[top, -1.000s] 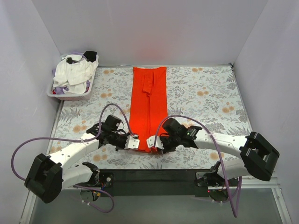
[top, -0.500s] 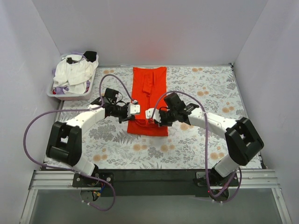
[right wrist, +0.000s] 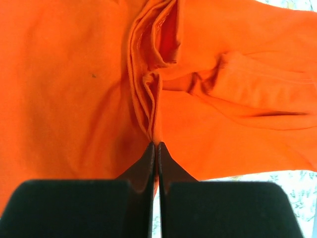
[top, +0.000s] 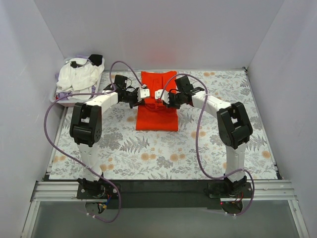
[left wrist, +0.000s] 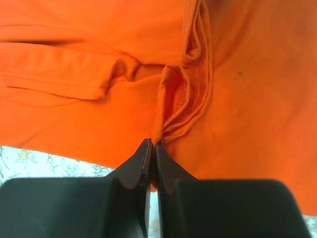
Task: Fold and stack the t-shirts
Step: Fold the tshirt
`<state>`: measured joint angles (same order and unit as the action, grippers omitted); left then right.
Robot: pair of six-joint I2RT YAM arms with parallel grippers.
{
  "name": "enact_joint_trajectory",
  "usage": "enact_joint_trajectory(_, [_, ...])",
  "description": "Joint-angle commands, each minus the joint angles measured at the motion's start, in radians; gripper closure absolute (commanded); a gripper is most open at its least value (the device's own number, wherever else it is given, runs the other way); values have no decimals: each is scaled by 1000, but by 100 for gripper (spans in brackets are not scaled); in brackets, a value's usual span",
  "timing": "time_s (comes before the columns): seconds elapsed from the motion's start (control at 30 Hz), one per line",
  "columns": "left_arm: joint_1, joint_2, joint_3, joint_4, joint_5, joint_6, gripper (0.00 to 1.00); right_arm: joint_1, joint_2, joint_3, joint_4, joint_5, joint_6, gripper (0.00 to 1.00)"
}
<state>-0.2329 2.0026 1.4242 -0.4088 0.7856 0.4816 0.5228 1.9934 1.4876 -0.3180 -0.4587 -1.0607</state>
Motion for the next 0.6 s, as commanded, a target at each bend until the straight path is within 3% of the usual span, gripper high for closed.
enact_joint_trajectory(0.0, [12,37,106,19,24,22,100,-10,56,97,-10,-35,-50,99])
enact_joint_trajectory(0.27, [21,123,174,44,1,23,100,-43,163,227,-15,-17,-48,99])
enact_joint_trajectory(0.57, [21,160,163,102,-34,11,100,-49,208,257,-18,-8,-62,99])
